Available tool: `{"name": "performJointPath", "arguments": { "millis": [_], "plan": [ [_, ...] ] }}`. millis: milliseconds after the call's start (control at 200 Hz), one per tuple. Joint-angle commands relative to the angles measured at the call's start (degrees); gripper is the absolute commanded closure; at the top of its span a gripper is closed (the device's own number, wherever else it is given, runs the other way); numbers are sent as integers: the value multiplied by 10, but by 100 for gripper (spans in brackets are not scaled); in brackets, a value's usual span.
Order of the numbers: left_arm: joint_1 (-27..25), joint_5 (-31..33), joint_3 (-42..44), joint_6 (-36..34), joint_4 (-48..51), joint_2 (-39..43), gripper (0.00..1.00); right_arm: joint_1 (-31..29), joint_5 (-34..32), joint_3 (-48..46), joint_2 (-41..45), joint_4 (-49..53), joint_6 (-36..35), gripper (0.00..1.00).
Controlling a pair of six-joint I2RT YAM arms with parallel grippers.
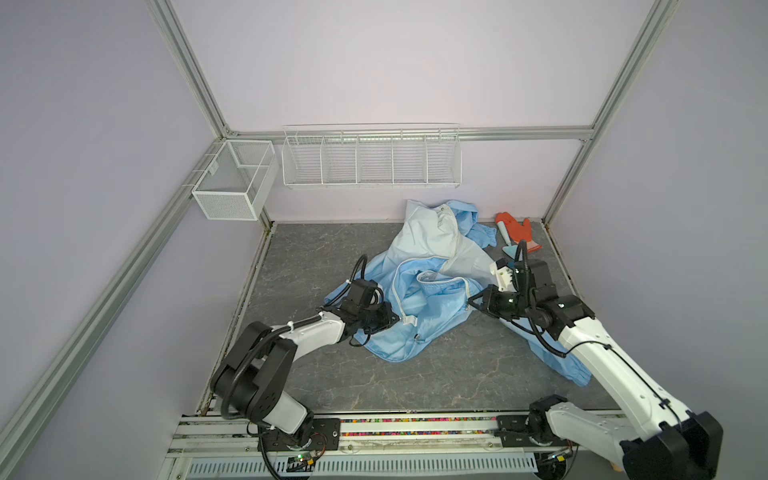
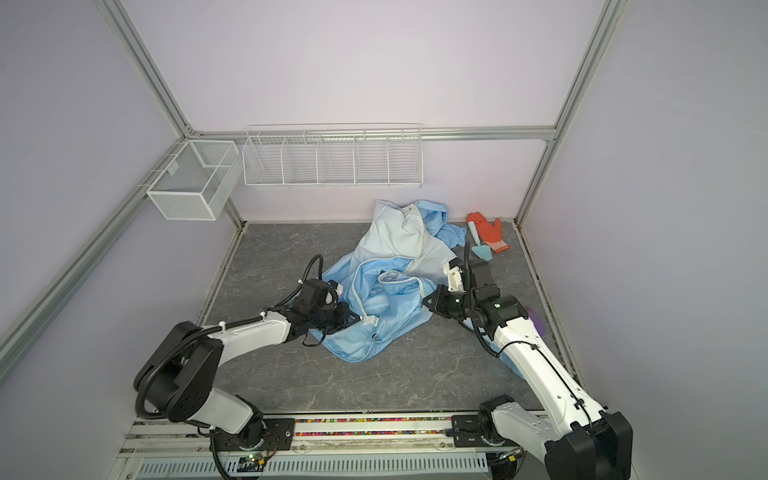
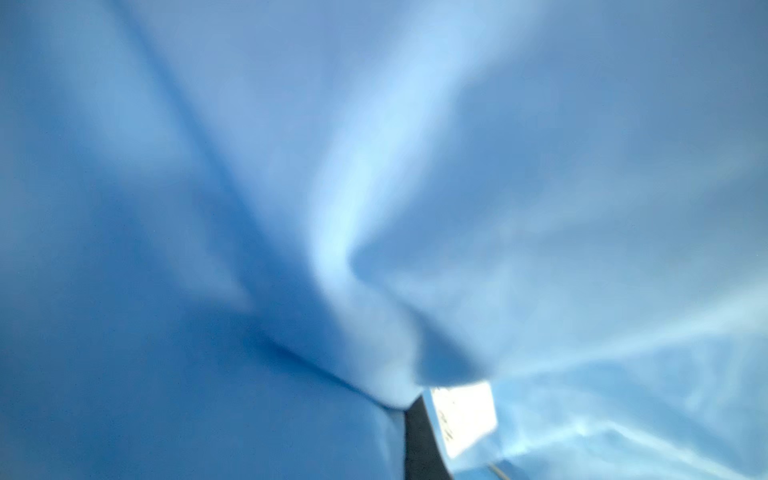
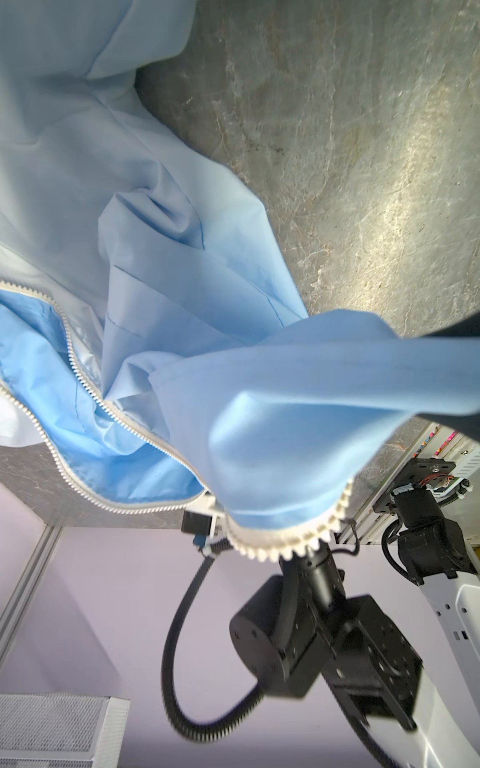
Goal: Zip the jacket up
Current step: 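Bring both grippers together, aligning the held zipper edges near the hem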
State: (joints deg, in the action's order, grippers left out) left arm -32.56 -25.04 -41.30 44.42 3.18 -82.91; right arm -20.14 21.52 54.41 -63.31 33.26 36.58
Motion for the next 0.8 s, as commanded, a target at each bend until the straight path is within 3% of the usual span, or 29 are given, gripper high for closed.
{"name": "performJointPath", "arguments": {
  "millis": [0, 145, 225, 535, 795],
  "plan": [
    [14, -51, -29, -21, 76, 77, 100, -25, -12, 22, -28, -5, -21, 93],
    [15, -167, -70, 14, 65, 113, 100, -74, -11, 23, -90, -65, -2, 93],
    [5, -198, -67, 53, 20, 115, 100, -100, -4, 25, -133, -105, 10, 93],
    [-37, -173, -28, 87, -45, 93, 100, -164, -2, 81, -242, -156, 25, 93],
    [-37, -169, -52, 26, 54, 92, 100, -175, -35, 113, -247, -109, 4, 93]
  ]
}}
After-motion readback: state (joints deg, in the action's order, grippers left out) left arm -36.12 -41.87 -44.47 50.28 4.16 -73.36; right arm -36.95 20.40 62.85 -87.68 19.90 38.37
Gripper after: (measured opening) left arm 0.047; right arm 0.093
